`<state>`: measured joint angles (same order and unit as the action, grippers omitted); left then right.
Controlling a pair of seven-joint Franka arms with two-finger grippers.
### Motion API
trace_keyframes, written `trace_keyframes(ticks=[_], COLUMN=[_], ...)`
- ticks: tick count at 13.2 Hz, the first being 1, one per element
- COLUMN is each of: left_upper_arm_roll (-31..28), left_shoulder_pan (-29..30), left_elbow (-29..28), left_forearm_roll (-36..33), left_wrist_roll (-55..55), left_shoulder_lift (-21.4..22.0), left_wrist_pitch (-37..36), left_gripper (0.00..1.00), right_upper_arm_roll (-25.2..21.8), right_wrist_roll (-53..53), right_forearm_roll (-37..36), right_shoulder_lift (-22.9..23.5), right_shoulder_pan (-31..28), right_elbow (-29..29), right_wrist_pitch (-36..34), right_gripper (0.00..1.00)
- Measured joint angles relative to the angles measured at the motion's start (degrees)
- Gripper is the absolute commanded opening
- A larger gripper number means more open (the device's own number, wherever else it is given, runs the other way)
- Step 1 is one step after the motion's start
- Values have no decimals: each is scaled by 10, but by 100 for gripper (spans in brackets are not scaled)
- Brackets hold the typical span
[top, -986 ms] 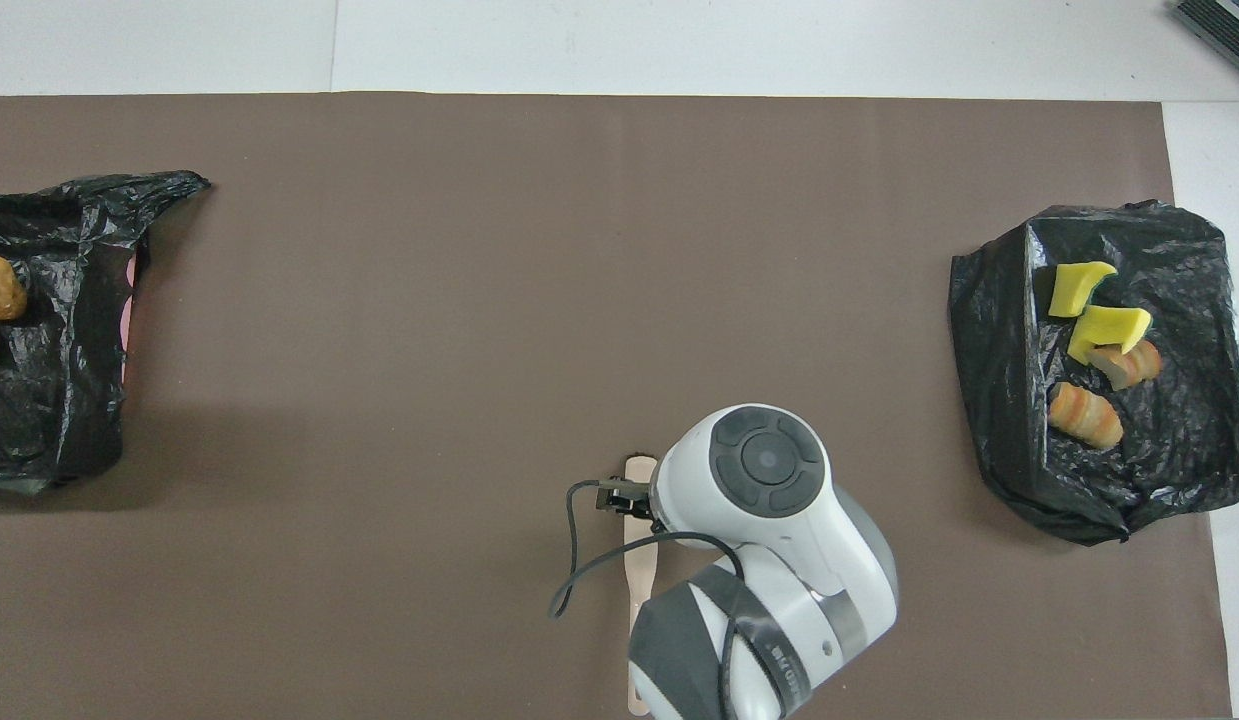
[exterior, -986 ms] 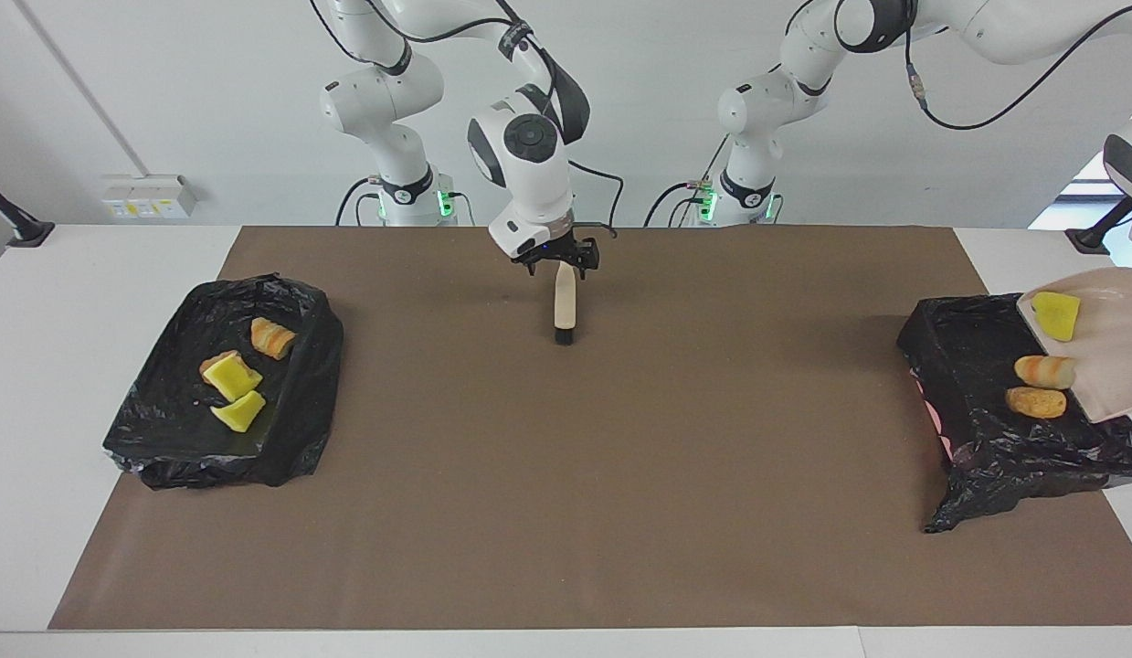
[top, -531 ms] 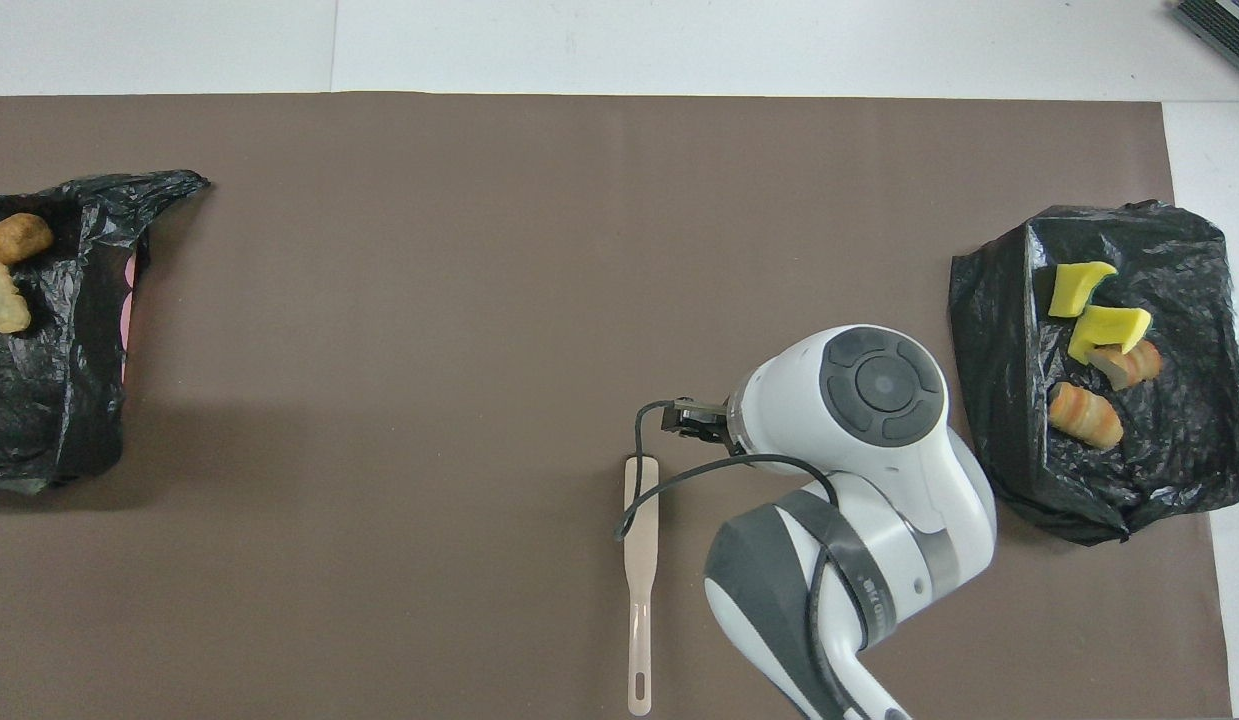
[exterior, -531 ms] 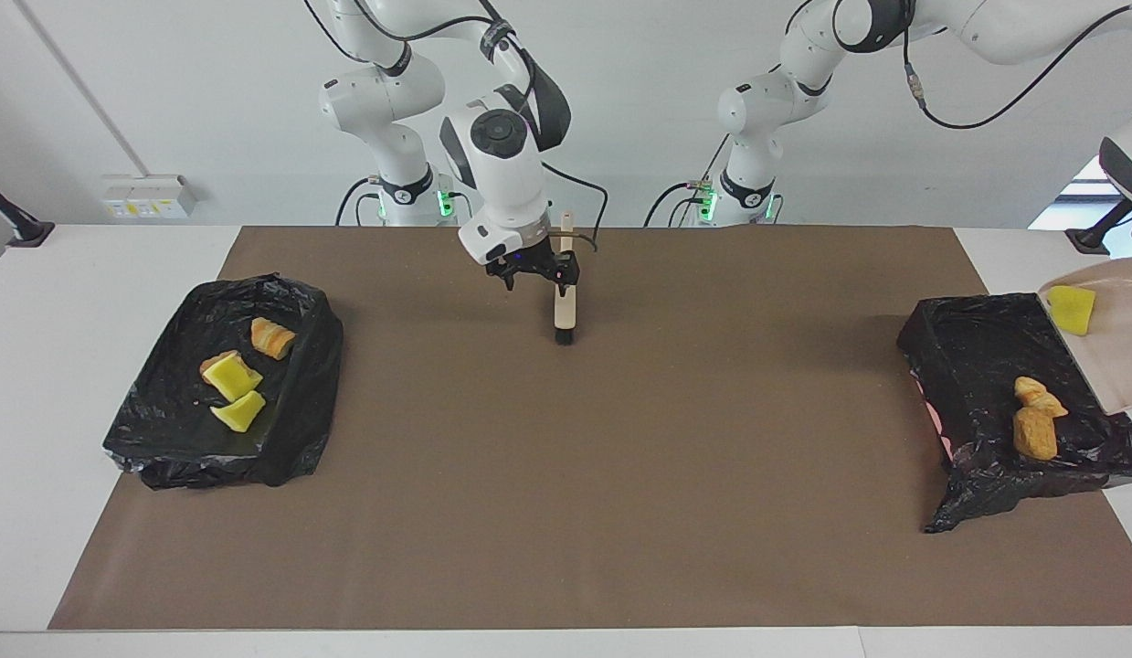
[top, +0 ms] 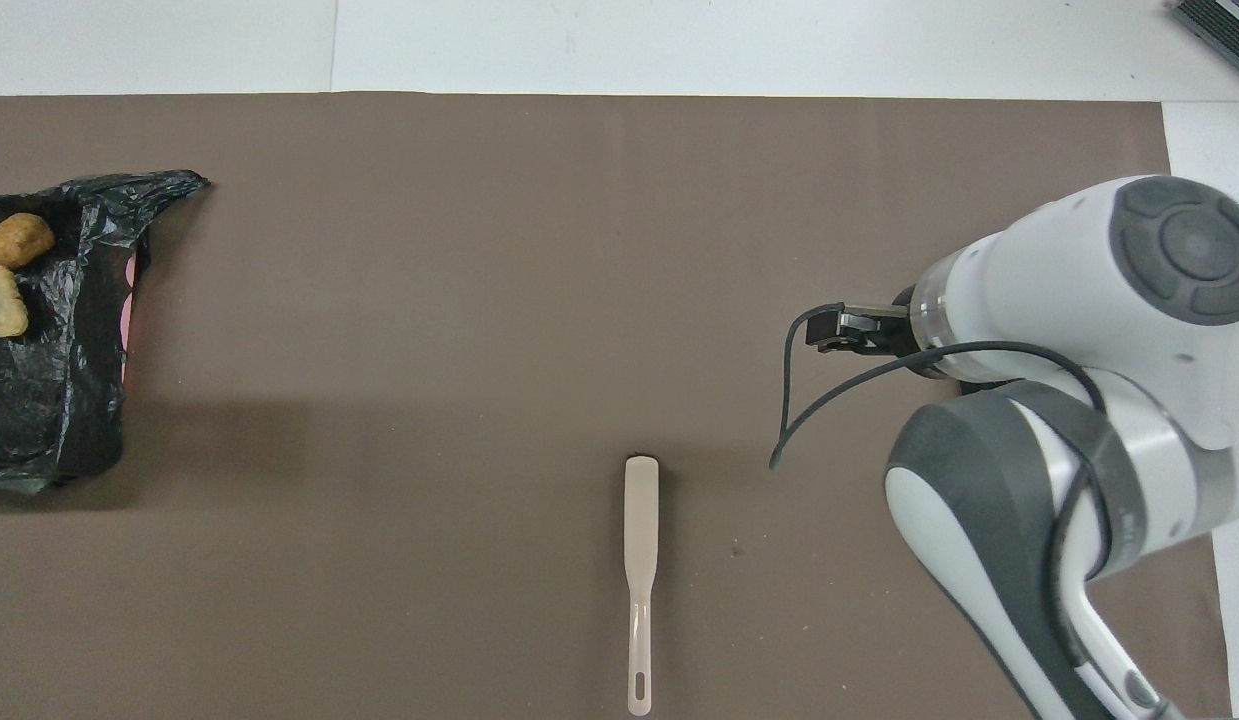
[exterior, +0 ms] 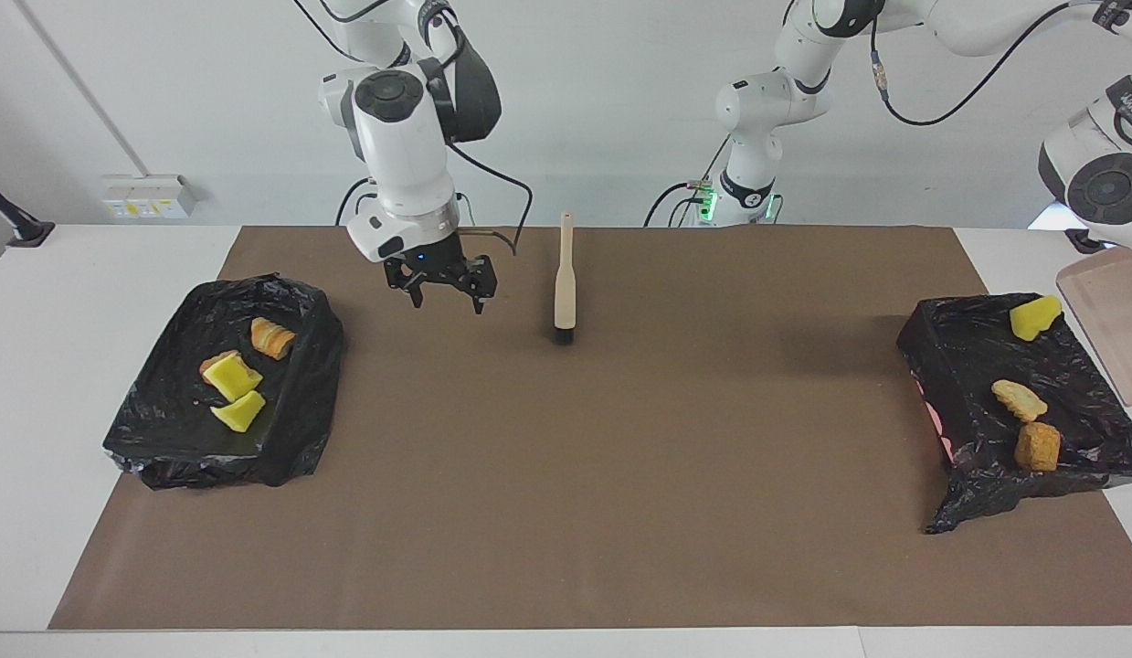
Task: Sweep and dump trash in bin
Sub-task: 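Set the brush down with the right gripper and withdraw it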
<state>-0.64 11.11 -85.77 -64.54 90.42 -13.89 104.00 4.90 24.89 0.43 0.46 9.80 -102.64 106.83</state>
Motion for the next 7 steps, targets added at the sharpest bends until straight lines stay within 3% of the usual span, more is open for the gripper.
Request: trace_keyframes(ticks=[4,7], left_upper_arm_roll=[4,6], left_shoulder_pan=[-50,-100], left_elbow=[14,14], left_forearm_roll=[129,246], left_wrist_roll=[-13,-104], left_shoulder_lift=[15,15], left_wrist_pitch=[-68,-125], left_gripper=[0,0], right_upper_arm_roll=[-7,-37], right_wrist_roll=[-1,-11], right_forearm_roll=[0,0], right_shoulder_lift=[-44,-61], right_shoulder_pan=[-20,-20], right_elbow=[5,12], right_wrist_pitch=[-21,-32], right_gripper=[100,100])
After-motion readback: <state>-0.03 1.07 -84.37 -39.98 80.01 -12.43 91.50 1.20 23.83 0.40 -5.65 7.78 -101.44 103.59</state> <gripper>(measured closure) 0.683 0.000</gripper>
